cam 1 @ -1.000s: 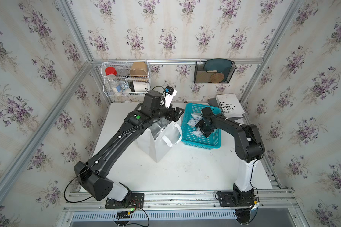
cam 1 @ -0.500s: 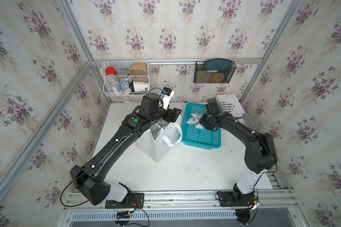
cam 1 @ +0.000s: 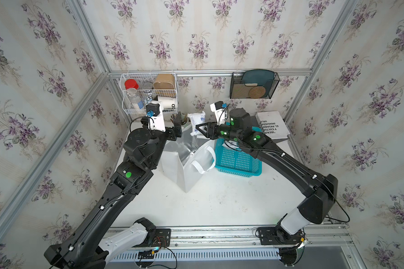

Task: Place the ice pack in the delivery bag
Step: Pick up the ice pack from the bin, then place the ice pack in the delivery bag.

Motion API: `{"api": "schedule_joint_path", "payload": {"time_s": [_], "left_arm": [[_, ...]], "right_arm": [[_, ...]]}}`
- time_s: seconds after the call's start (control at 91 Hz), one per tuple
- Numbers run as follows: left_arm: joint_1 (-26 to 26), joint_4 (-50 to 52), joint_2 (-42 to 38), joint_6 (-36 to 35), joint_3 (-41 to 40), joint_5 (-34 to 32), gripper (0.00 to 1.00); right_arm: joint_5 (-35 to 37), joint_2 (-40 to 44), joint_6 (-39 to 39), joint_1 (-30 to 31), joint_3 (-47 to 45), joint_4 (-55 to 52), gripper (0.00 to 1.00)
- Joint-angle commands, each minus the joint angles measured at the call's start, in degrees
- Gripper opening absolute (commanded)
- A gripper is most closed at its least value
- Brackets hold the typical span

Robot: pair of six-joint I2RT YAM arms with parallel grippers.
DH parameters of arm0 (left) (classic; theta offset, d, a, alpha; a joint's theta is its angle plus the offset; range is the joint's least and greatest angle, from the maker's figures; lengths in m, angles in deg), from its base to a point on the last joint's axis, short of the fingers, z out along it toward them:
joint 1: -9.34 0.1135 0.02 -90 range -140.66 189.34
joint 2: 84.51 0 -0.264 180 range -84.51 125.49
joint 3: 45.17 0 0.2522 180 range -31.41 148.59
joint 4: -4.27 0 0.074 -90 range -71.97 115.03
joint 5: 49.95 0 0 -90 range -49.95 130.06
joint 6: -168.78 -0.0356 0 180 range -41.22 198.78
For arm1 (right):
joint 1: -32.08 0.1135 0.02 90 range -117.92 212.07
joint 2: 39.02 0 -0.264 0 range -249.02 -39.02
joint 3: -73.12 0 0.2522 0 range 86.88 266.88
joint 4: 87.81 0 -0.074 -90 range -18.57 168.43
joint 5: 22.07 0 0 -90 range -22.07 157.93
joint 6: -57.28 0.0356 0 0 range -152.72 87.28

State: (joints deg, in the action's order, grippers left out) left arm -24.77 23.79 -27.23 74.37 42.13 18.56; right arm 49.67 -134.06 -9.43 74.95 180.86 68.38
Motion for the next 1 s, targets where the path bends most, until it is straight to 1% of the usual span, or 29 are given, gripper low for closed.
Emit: {"api": "schedule_joint_path", "payload": {"time_s": [0.0, 0.055, 0.099, 0.132, 0.165, 0.242, 0.341, 0.407, 0.461, 0.549, 0.648, 0.725, 0.769, 0.835, 0.901, 0.989], "left_arm": [[0.2, 7.2, -2.6, -3.6, -2.2, -3.0, 0.88], [0.7, 13.1, -5.2, -2.1, -4.3, -3.1, 0.89], [1.9, 17.4, -7.9, 0.9, -6.2, -2.2, 0.89], [3.4, 19.4, -10.4, 2.2, -8.4, 0.1, 0.89], [5.1, 20.8, -13.3, 3.7, -10.6, 3.9, 0.89], [8.8, 22.9, -18.6, 6.5, -15.8, 10.5, 0.89], [12.9, 23.9, -23.0, 8.9, -22.1, 15.5, 0.91], [16.4, 23.9, -24.1, 9.6, -25.5, 18.6, 0.9], [19.5, 22.5, -23.8, 9.9, -28.0, 21.2, 0.89], [24.4, 17.1, -22.1, 8.9, -32.2, 28.1, 0.86], [28.7, 11.1, -19.7, 8.1, -34.7, 30.8, 0.86], [31.7, 6.3, -18.4, 5.5, -36.5, 38.8, 0.84], [32.7, 3.6, -17.6, 3.3, -37.7, 44.6, 0.84], [33.3, 0.0, -16.3, -0.5, -38.9, 52.2, 0.79], [33.5, -1.5, -13.9, -3.0, -38.8, 57.5, 0.75], [33.4, -1.0, -9.9, -4.5, -37.1, 61.6, 0.71]], "right_arm": [[1.5, -1.7, -9.1, 2.7, 2.5, -4.6, 0.32], [2.0, -2.0, -9.8, 3.2, 1.5, -5.5, 0.32], [2.5, -2.2, -9.9, 3.3, 0.3, -6.2, 0.32], [3.1, -2.6, -10.1, 3.3, 0.0, -7.0, 0.32], [3.7, -3.1, -10.4, 3.3, 0.0, -7.7, 0.32], [4.7, -4.7, -11.1, 3.3, 1.1, -9.4, 0.32], [5.9, -6.3, -12.7, 3.3, 2.8, -11.2, 0.33], [6.3, -7.2, -14.0, 3.3, 3.7, -12.5, 0.33], [6.3, -7.6, -14.7, 3.2, 3.8, -13.0, 0.34], [6.3, -8.0, -15.5, 3.3, 4.1, -13.6, 0.34], [5.9, -7.1, -16.3, 3.3, 4.2, -13.6, 0.34], [4.2, -4.1, -16.9, 3.3, 1.9, -10.6, 0.35], [3.1, -2.7, -17.1, 3.3, 0.4, -8.8, 0.35], [2.0, -1.8, -17.3, 3.3, -0.1, -8.0, 0.36], [1.4, -1.5, -17.4, 3.3, -0.4, -7.9, 0.36], [1.3, -1.2, -17.1, 3.2, -1.8, -7.3, 0.35]]}}
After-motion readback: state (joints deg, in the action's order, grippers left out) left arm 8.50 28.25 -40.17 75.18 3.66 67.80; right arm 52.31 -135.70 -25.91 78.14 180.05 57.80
